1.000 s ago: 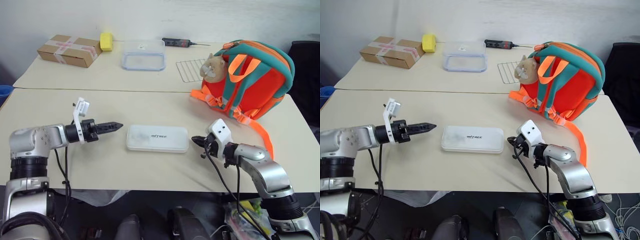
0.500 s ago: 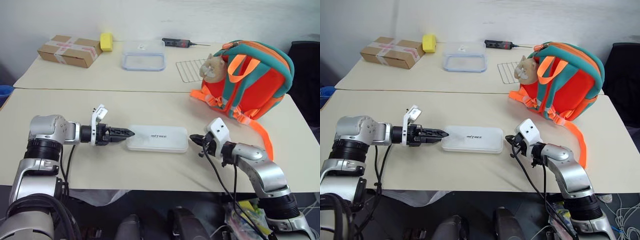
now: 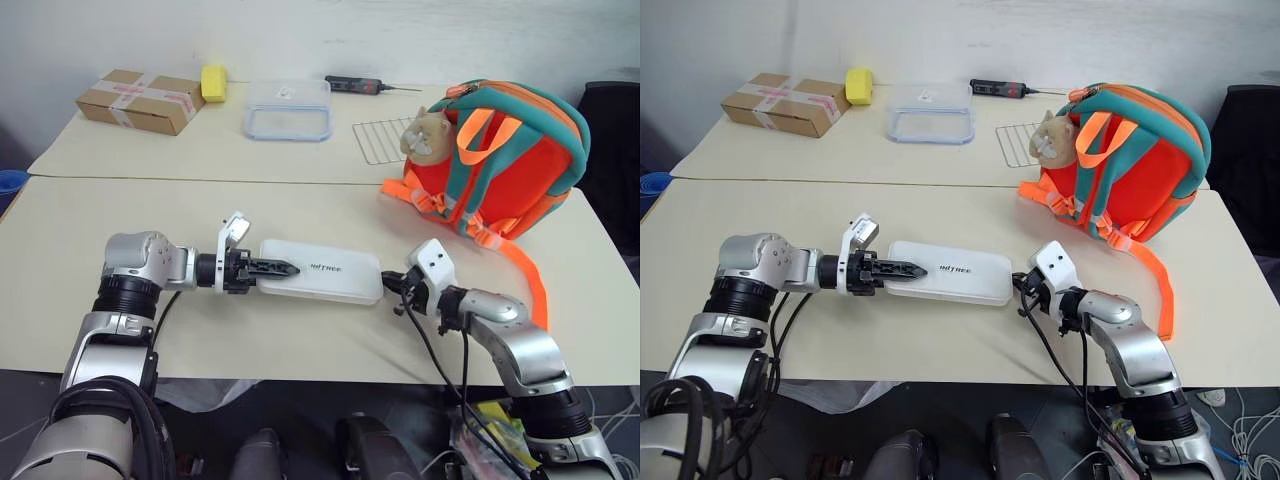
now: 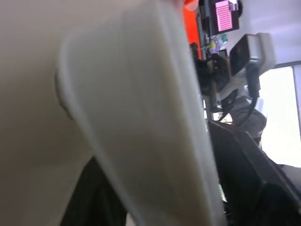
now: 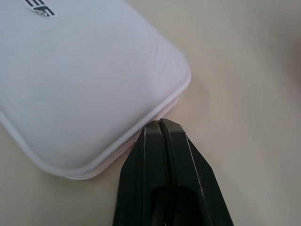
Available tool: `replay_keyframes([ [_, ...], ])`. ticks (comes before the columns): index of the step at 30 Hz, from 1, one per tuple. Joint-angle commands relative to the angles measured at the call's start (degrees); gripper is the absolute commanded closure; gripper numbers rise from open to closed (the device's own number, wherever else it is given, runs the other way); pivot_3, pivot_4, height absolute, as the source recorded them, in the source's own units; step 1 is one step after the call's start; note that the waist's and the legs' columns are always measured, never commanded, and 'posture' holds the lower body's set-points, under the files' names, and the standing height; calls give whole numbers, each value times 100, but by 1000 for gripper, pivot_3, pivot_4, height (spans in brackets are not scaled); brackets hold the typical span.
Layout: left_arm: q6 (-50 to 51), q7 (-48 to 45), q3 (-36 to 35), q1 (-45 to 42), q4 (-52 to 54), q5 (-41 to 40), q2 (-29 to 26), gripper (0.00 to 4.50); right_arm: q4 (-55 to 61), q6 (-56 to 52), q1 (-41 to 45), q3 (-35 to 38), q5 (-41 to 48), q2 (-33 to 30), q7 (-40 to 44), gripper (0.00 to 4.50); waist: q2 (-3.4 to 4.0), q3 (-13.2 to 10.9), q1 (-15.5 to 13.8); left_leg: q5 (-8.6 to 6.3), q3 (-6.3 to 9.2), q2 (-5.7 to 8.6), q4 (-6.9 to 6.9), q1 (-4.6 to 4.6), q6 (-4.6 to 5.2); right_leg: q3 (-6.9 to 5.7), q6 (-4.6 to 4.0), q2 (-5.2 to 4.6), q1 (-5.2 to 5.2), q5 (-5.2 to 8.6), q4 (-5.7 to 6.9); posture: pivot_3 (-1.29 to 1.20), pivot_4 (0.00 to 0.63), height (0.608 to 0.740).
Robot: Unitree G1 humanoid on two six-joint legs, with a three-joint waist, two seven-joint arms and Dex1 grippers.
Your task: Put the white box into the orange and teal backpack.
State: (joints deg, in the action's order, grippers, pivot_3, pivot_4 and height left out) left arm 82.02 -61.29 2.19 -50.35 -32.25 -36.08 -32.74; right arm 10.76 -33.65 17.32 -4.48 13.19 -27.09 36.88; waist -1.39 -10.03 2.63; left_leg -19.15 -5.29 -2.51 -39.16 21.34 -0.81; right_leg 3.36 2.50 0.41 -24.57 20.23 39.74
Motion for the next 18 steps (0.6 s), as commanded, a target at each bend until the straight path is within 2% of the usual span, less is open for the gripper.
replay_keyframes([
  [1,90,-205,-190,-122,228,-258,-86,3169,198,120,-45,32,37,33,-30,4500,0,0,9,0,0,0,0,0,0,0,0,0,0,0,0,0,150,740],
  [7,593,-301,-653,44,927,-835,-210,3169,713,-219,-386,610,350,-131,-102,4500,0,0,32,0,1,-1,2,3,-1,0,0,0,-2,0,-1,0,150,740],
  [10,699,132,-1179,196,1463,-969,-152,3169,1318,-870,-817,1727,1008,-169,-331,3971,0,0,21,0,2,-1,2,3,-1,0,0,-1,1,0,2,0,150,740],
  [12,818,454,-1654,237,1744,-1067,-53,3169,1656,-1200,-1076,2363,1378,-282,-378,3265,0,0,-17,0,2,-1,0,2,-1,0,0,-2,1,0,1,0,150,740],
  [13,869,601,-1917,311,1952,-1140,1,3169,1694,-1462,-1031,2799,1649,-248,-560,2808,0,0,-30,0,2,-1,-1,2,-1,0,0,-2,2,0,0,0,150,740],
  [15,929,865,-2384,492,2389,-1277,108,3169,1594,-1855,-738,3460,2083,-174,-933,2267,0,0,-19,0,1,-1,-1,0,-1,1,0,-1,4,0,2,0,150,740],
  [18,1024,1233,-2939,622,2916,-1502,175,3169,1234,-1940,-242,3700,2246,-260,-1183,1329,0,0,33,2,-1,-1,1,-4,-4,3,0,1,3,0,7,0,150,740],
])
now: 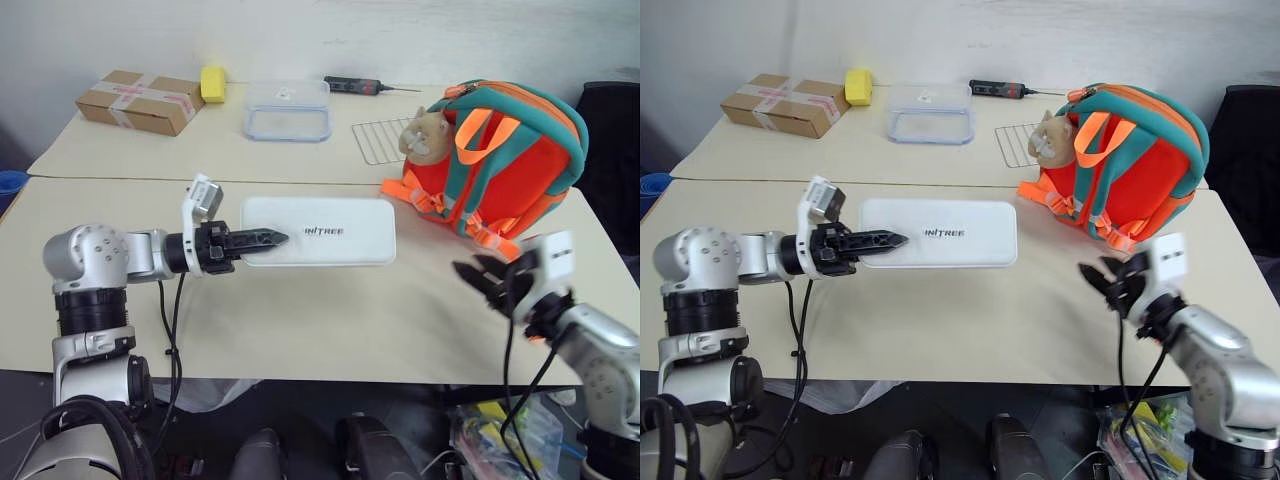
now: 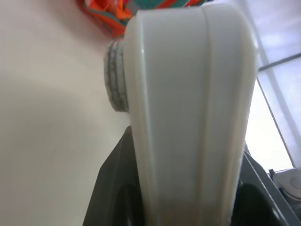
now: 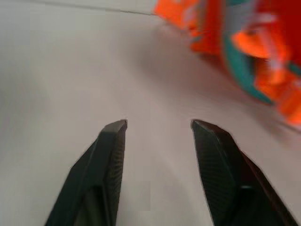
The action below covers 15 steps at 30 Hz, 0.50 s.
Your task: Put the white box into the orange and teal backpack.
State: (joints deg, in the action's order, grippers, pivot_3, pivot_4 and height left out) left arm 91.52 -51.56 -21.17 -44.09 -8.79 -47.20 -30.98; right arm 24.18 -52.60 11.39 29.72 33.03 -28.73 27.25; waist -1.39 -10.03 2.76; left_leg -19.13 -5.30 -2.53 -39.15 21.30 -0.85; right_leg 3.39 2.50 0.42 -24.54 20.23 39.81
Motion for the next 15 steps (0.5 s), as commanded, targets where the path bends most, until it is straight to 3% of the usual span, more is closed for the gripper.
replay_keyframes([
  [1,91,380,-764,-11,644,-531,6,3169,-218,5,467,246,243,-140,-221,978,0,0,24,2,0,-1,3,-1,-3,0,0,3,-1,0,0,0,150,740],
  [4,98,788,-1130,-78,789,-1037,-17,3169,-664,207,915,-53,164,-248,-116,25,0,0,41,3,1,-2,8,-2,-6,-1,0,7,-1,0,-4,0,150,740],
  [10,98,1342,-1418,-175,1207,-1553,-60,3169,-2125,844,2255,-1095,-362,-103,-65,0,0,-1,75,3,-1,1,5,-1,-5,3,0,5,0,0,-7,0,150,740],
  [15,-114,1549,-1384,67,1498,-1638,-162,3169,-3828,1768,3237,-1504,-740,188,87,0,1,-1,72,4,0,-3,14,1,-6,-2,0,6,-1,0,-18,0,150,740],
])
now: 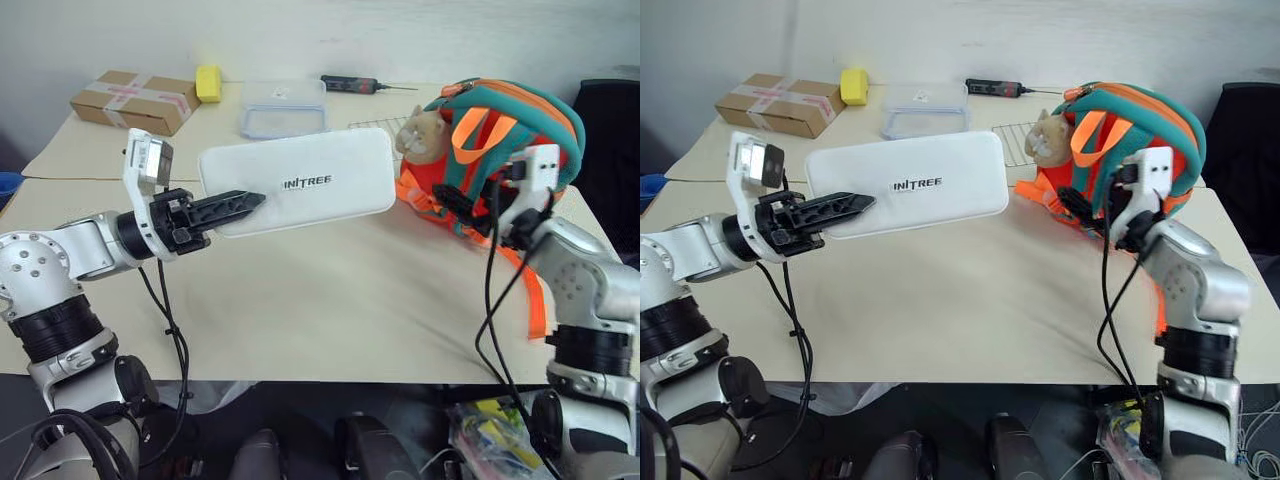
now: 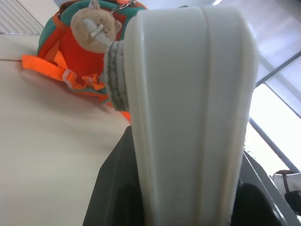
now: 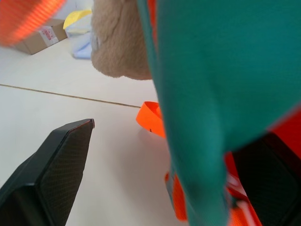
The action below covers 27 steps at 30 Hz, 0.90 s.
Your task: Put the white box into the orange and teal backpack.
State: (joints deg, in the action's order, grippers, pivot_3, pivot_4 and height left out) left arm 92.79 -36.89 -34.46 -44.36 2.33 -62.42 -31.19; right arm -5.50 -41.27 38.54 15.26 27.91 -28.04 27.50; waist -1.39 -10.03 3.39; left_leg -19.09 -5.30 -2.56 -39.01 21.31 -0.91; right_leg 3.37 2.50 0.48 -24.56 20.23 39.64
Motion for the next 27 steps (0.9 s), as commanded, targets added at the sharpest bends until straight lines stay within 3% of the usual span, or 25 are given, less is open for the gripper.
replay_keyframes([
  [1,-381,157,-47,203,472,-47,-157,3169,-1288,886,736,-105,-324,193,87,0,1,-1,15,0,-2,1,-5,2,1,1,0,-1,0,0,-1,0,150,740],
  [4,-696,337,-88,385,623,-20,-176,3169,-1904,1300,1039,-144,-426,282,257,586,1,-1,40,0,-2,3,-9,0,1,2,0,-5,1,0,3,0,150,740],
  [7,-1039,474,-121,513,713,-7,-231,3169,-1957,1380,1110,-201,-419,241,533,1611,1,-1,71,0,0,-1,-3,1,0,-2,0,-2,0,0,2,0,150,740],
  [15,-1449,630,-143,621,449,-66,-559,3169,-577,868,497,-659,-102,-231,1761,4379,2,-1,135,-1,2,-3,6,1,0,-4,0,-1,0,0,-1,0,150,740],
  [23,-1582,798,-229,16,-436,-277,-734,3169,2020,-843,-486,-512,1563,-1417,3003,4449,8,-5,70,-1,7,-4,0,2,-1,-11,0,-3,3,0,-5,0,150,740],
  [27,-1682,376,25,-195,-264,-508,-792,3169,2877,-1933,-721,231,3236,-1951,3060,4449,6,-8,11,-2,8,-4,1,5,-1,-10,0,-3,3,0,-7,0,150,740],
])
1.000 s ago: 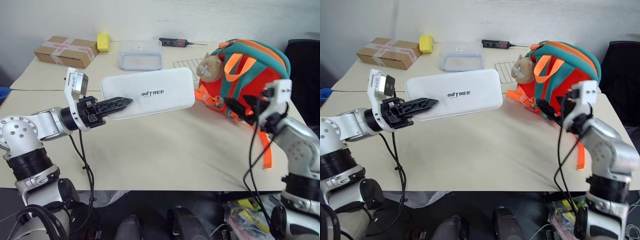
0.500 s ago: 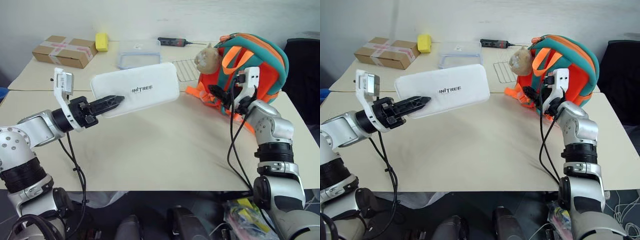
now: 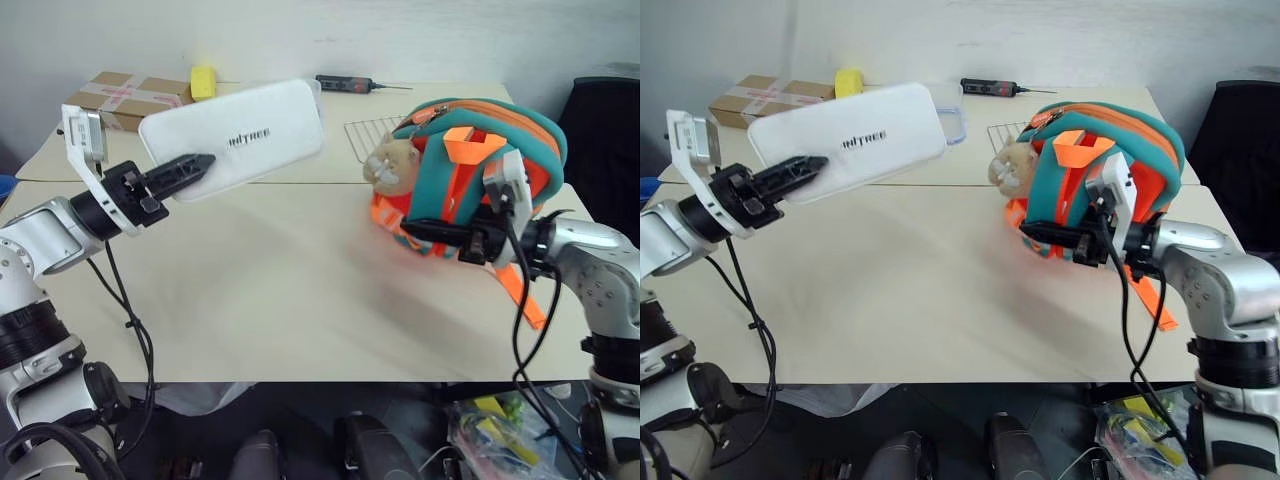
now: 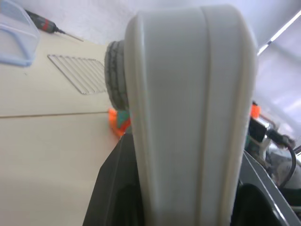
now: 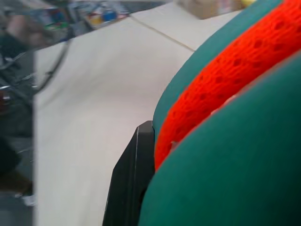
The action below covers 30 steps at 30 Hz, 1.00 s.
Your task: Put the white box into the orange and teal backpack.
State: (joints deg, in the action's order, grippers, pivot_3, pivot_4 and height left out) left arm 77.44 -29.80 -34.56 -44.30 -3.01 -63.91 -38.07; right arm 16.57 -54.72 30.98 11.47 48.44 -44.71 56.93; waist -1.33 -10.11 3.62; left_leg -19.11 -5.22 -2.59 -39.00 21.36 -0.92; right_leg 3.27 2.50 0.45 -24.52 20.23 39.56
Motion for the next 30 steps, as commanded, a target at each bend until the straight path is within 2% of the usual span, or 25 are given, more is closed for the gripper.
replay_keyframes([
  [1,-176,-403,116,-225,279,-357,-117,3169,762,-767,2,750,1538,-388,99,4449,0,0,-29,0,0,-1,1,0,0,0,0,0,0,0,-2,0,150,740],
  [7,-682,-1321,886,-15,406,44,-452,3169,941,-1340,-248,1149,2773,-993,-109,4449,-3,-2,-48,0,1,0,-4,-1,0,1,0,0,2,0,-4,0,150,740],
  [10,-963,-1757,1230,16,378,279,-591,3169,1070,-1371,-453,1413,3360,-1255,103,4449,-5,-4,-60,0,1,1,-4,0,1,2,0,-1,2,0,-5,0,150,740],
  [13,-1367,-2434,1740,189,610,610,-832,3169,1067,-1192,-653,1308,3078,-1323,-6,4449,-7,-4,-39,0,-1,1,3,1,1,3,0,1,2,0,-11,0,150,740],
  [16,-2382,-2890,2418,323,593,1515,-982,3169,1044,-1028,-829,1211,2858,-1342,21,4449,-8,-5,-58,-1,0,2,0,1,2,4,0,0,3,0,-13,0,150,740],
  [18,-3270,-2908,2822,251,377,2247,-839,3169,1029,-1036,-923,1220,2912,-1369,60,4449,-8,-5,-74,-1,0,3,-4,0,4,4,0,0,8,0,-13,0,150,740],
  [20,-3820,-2940,3020,137,179,2647,-676,3169,1031,-1072,-1006,1224,2978,-1443,170,4449,-8,-5,-128,-3,1,5,-6,0,9,4,0,0,12,0,-16,0,150,740],
  [25,-4322,-3732,3413,-277,-16,2940,-634,3169,981,-929,-1055,972,2619,-1484,256,4449,-14,-7,-206,-10,-1,4,-9,7,23,4,0,-1,10,0,-23,0,150,740],
  [30,-4162,-4474,3515,-933,-334,2836,-640,3169,881,-708,-1085,667,2221,-1361,244,4449,-15,-8,-202,-12,-1,6,-12,9,27,4,0,-3,10,0,-22,0,150,740],
])
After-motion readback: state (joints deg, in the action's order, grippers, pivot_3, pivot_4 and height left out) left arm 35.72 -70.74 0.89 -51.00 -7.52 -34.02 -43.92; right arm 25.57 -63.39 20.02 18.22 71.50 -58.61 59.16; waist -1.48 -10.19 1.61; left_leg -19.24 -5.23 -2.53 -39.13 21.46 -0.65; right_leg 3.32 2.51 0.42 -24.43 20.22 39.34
